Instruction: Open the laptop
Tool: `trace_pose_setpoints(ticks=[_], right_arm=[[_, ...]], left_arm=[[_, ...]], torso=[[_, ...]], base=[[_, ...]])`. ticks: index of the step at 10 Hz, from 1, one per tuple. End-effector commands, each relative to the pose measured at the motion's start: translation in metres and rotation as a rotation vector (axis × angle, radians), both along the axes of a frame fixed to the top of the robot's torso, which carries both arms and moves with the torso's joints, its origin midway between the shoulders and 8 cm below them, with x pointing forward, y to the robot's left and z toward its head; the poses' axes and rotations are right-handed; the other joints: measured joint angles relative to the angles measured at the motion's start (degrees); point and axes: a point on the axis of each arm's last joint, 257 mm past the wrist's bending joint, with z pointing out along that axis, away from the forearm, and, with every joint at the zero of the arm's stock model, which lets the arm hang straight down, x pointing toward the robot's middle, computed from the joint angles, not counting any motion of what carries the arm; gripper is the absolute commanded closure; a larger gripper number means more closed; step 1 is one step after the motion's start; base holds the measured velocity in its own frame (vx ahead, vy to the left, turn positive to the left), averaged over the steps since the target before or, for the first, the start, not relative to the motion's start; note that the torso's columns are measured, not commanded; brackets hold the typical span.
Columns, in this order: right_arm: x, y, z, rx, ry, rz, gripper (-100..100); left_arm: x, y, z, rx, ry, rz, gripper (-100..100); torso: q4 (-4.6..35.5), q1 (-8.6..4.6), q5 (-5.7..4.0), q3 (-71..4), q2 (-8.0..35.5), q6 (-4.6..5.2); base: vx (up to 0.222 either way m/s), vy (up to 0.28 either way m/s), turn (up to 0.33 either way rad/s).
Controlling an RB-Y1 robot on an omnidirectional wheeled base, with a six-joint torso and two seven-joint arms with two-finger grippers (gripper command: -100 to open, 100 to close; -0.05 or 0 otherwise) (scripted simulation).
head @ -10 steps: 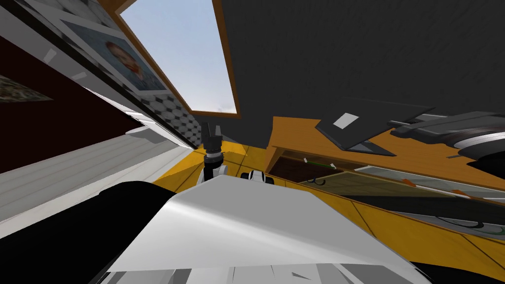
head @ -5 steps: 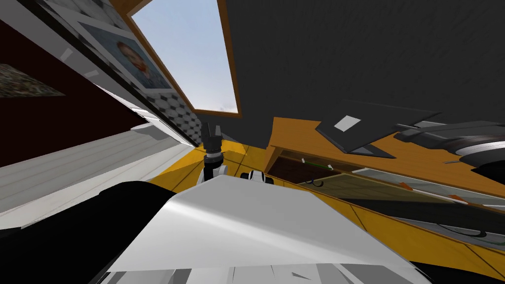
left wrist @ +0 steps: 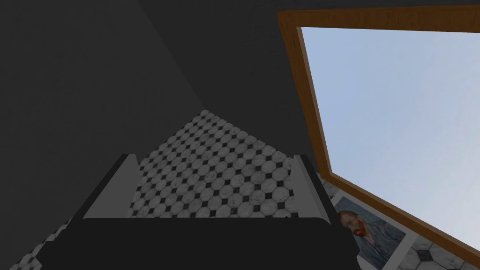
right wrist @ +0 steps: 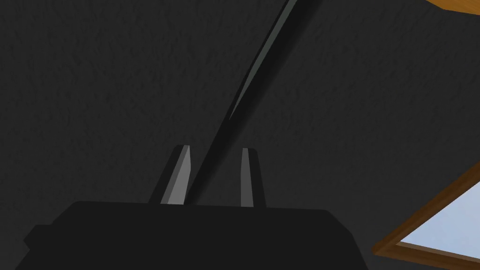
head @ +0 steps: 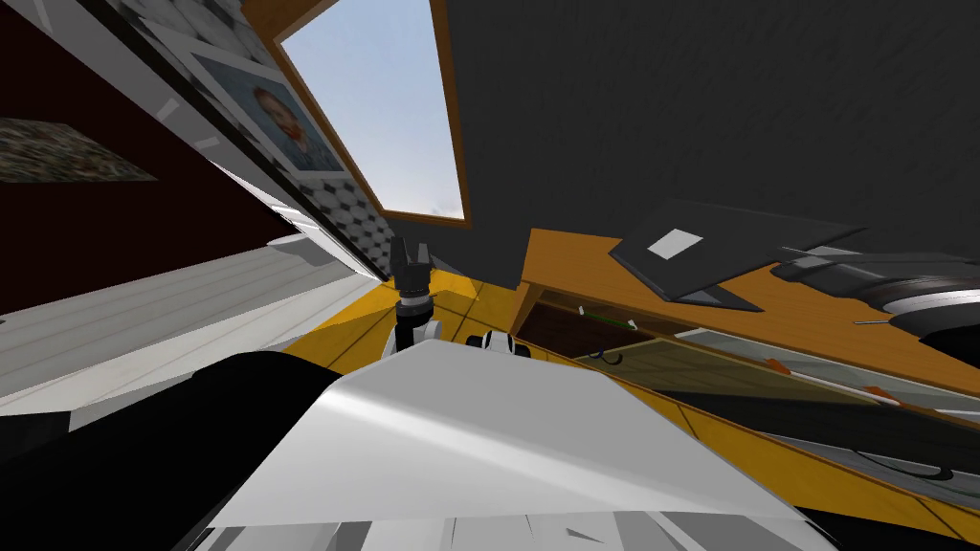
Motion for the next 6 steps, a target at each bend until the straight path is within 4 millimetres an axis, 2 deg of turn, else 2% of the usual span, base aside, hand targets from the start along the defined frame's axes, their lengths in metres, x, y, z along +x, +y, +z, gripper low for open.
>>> trace_pose_setpoints(ticks=[1, 4, 5, 6], right_arm=[[-0.012, -0.014, -0.028, 0.124, -0.009, -0.024, 100], [-0.022, -0.024, -0.058, 0.248, -0.021, -0.044, 100], [-0.022, -0.024, -0.058, 0.248, -0.021, -0.044, 100], [-0.025, -0.026, -0.068, 0.29, -0.026, -0.05, 100]], left_arm=[[0.0, 0.0, 0.0, 0.0, 0.0, 0.0, 0], [0.0, 0.0, 0.0, 0.0, 0.0, 0.0, 0], [0.0, 0.0, 0.0, 0.0, 0.0, 0.0, 0], [0.0, 0.0, 0.0, 0.0, 0.0, 0.0, 0]], torso=[[-0.1, 0.03, -0.09, 0.1, 0.0, -0.07], [-0.2, -0.33, -0.46, 0.0, -0.1, 0.01], [-0.2, -0.25, -0.42, 0.1, -0.1, -0.06], [-0.2, -0.18, -0.42, 0.1, -0.1, -0.05]], base=[[-0.005, -0.064, 0.072], [-0.005, -0.056, 0.042], [-0.001, -0.03, 0.014], [-0.002, -0.025, 0.031]])
